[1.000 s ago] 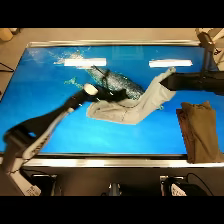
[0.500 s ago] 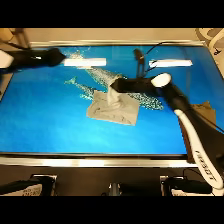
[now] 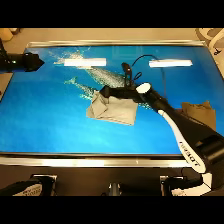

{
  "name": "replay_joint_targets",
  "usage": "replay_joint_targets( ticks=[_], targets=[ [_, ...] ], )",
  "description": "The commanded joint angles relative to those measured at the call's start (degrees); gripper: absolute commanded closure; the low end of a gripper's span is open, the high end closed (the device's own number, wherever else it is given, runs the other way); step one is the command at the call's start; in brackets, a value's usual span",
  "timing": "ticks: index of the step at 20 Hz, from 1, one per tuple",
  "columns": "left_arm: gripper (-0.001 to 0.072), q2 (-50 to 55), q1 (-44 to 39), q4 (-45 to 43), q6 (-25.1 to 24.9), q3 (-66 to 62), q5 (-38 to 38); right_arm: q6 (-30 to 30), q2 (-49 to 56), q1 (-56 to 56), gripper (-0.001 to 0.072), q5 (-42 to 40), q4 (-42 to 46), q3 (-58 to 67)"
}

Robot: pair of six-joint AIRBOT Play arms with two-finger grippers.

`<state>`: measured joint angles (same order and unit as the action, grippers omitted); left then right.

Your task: Fold the shirts.

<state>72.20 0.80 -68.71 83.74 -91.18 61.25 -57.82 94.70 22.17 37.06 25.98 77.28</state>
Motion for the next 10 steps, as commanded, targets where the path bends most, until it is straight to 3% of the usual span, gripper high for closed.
replay_joint_targets(
  ticks=[1,4,5,7,10],
  targets=[
    [0.0687,-0.24,0.20,-0.98,-1.33,1.03,0.87,-2.60,-3.89,-8.04,0.0033,12.09,14.97,0.02],
    [0.0687,-0.24,0.17,-1.01,-1.49,1.07,0.85,-12.85,-5.55,-18.34,0.0038,32.85,41.59,-0.46],
    [0.0687,-0.22,0.17,-0.98,-1.49,1.07,0.81,-16.39,-5.49,-20.55,0.0042,36.76,45.24,-1.99],
    [0.0687,-0.22,0.17,-0.98,-1.46,1.07,0.70,-15.89,-5.46,-21.92,0.0043,35.67,41.00,-6.97],
    [0.0687,-0.22,0.17,-0.83,-1.27,1.07,0.74,-14.78,-4.66,-19.98,0.0043,24.46,29.40,-12.61]
  ],
)
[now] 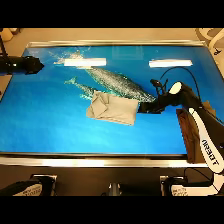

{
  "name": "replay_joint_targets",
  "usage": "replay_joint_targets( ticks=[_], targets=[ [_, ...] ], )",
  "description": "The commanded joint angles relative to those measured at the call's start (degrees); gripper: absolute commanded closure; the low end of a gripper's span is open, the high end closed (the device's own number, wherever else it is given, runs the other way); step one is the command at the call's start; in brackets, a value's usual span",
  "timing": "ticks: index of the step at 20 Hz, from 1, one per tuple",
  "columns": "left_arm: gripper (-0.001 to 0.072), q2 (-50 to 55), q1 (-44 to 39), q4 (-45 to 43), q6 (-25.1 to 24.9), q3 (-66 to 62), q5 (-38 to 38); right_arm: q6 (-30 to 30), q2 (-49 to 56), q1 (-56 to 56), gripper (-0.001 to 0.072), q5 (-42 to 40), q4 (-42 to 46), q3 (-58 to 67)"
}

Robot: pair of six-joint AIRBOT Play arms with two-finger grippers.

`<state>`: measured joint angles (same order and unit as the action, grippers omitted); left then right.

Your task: Fold the shirts.

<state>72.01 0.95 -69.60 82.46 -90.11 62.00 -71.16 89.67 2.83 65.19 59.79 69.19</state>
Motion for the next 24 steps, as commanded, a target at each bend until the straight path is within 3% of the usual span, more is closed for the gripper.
replay_joint_targets(
  ticks=[1,7,8,9,10,13,14,18,24],
  targets=[
    [0.0687,-0.02,0.00,0.15,0.02,0.00,0.02,-0.24,1.27,0.33,0.0043,-5.92,-8.94,-5.25],
    [0.0687,-0.02,-0.09,0.15,0.70,0.00,0.02,0.66,5.92,5.25,0.0067,-12.28,-18.47,-5.38],
    [0.0687,-0.02,-0.09,0.15,0.68,0.00,0.07,0.70,5.99,5.25,0.0199,-12.48,-18.95,-5.38],
    [0.0687,-0.02,-0.09,0.15,0.68,0.00,0.07,0.94,5.88,5.22,0.0512,-12.96,-19.30,-5.27],
    [0.0687,-0.02,-0.09,0.15,0.66,0.00,0.02,1.25,5.60,4.76,0.0677,-13.25,-19.85,-4.90],
    [0.0687,-0.02,-0.09,0.13,0.63,0.00,0.00,12.07,1.68,0.46,0.0692,-9.35,-21.64,-0.66],
    [0.0687,0.00,-0.09,0.13,0.63,0.00,-0.02,13.05,0.00,-1.97,0.0692,-6.38,-21.51,1.86],
    [0.0687,0.87,-0.09,0.15,0.63,0.02,-0.04,9.84,-5.73,-13.75,0.0692,7.74,-16.33,15.32],
    [0.0686,1.62,-0.09,0.15,0.63,0.02,0.02,7.15,-8.96,-27.78,0.0691,17.70,-1.36,28.06]
  ],
)
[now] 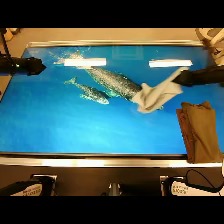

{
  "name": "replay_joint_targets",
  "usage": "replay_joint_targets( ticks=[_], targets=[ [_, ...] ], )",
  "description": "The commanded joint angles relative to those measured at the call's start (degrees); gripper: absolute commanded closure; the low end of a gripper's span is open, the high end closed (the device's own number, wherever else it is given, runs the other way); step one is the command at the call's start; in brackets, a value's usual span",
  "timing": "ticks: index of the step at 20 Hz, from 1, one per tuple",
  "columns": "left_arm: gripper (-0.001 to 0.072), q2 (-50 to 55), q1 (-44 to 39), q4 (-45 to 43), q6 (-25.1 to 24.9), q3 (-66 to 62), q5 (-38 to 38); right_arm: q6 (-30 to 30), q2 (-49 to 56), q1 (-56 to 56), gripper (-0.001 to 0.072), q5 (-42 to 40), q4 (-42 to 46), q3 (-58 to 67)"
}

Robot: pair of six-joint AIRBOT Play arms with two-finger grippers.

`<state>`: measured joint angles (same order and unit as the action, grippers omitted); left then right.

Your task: Fold the shirts.

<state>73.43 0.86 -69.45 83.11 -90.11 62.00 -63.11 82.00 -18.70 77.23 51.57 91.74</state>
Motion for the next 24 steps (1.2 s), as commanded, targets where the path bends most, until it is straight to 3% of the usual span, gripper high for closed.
replay_joint_targets(
  ticks=[1,8,15,19,24],
  targets=[
    [0.0687,0.22,0.00,0.00,-0.02,0.02,0.04,-1.53,-1.29,-8.57,0.0691,5.81,7.87,6.54],
    [0.0686,0.22,0.00,0.00,-0.02,0.02,0.11,-2.38,-1.29,-19.82,0.0691,3.74,7.72,7.61],
    [0.0687,0.20,0.00,0.02,-0.24,0.02,0.13,-6.62,-5.60,-22.93,0.0691,0.85,10.64,7.72],
    [0.0686,0.20,-0.28,0.94,-0.48,0.02,0.15,-10.60,-7.61,-22.93,0.0691,12.13,18.29,7.72],
    [0.0687,0.20,-1.68,1.01,-0.90,0.02,0.15,-14.05,-8.17,-22.93,0.0689,22.93,37.48,6.93]
  ],
)
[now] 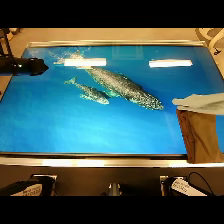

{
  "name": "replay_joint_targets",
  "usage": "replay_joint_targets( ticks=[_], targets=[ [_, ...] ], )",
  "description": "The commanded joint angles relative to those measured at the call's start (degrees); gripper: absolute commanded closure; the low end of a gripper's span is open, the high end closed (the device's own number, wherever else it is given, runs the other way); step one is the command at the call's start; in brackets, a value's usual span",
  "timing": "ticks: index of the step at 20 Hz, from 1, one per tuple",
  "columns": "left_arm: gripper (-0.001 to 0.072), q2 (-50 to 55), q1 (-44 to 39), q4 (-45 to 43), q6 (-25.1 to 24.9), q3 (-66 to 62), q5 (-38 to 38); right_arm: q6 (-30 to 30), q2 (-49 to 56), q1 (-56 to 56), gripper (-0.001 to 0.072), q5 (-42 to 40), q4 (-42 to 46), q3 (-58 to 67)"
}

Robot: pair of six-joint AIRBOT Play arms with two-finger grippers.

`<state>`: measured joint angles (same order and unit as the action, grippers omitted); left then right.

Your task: Fold the shirts.

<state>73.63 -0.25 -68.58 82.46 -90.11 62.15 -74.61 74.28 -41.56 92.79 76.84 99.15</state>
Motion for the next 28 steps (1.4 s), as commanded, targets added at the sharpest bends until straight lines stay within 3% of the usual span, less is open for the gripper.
replay_joint_targets(
  ticks=[1,8,12,15,20,23,24,27,28],
  targets=[
    [0.0687,-0.02,-0.59,0.17,-0.24,0.02,0.04,-2.69,-0.48,-0.09,0.0689,9.05,15.85,-0.92],
    [0.0686,-0.13,-0.68,0.15,-0.26,0.02,0.04,-5.22,-4.07,-0.09,0.0688,10.82,23.30,-14.36],
    [0.0687,-0.13,-0.68,0.15,-0.24,0.02,0.02,-13.42,-9.40,-0.24,0.0688,3.02,20.94,-28.24],
    [0.0687,-0.13,-0.68,0.17,-0.24,0.00,0.02,-16.26,-10.91,-0.24,0.0688,-0.79,19.39,-35.82],
    [0.0687,-0.13,-0.68,0.20,-0.20,0.00,0.04,-19.15,-12.09,-0.24,0.0688,-3.54,20.76,-42.88],
    [0.0686,-0.24,-1.07,0.22,-0.20,0.00,0.02,-23.78,-13.70,-0.24,0.0686,-4.85,24.59,-44.41],
    [0.0687,-0.24,-1.18,0.20,-0.20,0.00,0.02,-26.45,-13.94,-0.24,0.0626,-5.16,25.46,-44.52],
    [0.0686,-0.20,-1.38,0.17,-0.22,0.00,-0.17,-28.24,-13.99,-0.24,0.0092,-5.38,25.38,-44.46],
    [0.0686,-0.20,-1.36,0.17,-0.22,0.00,-0.17,-28.20,-13.99,-0.24,0.0011,-5.35,25.90,-44.46]
  ],
)
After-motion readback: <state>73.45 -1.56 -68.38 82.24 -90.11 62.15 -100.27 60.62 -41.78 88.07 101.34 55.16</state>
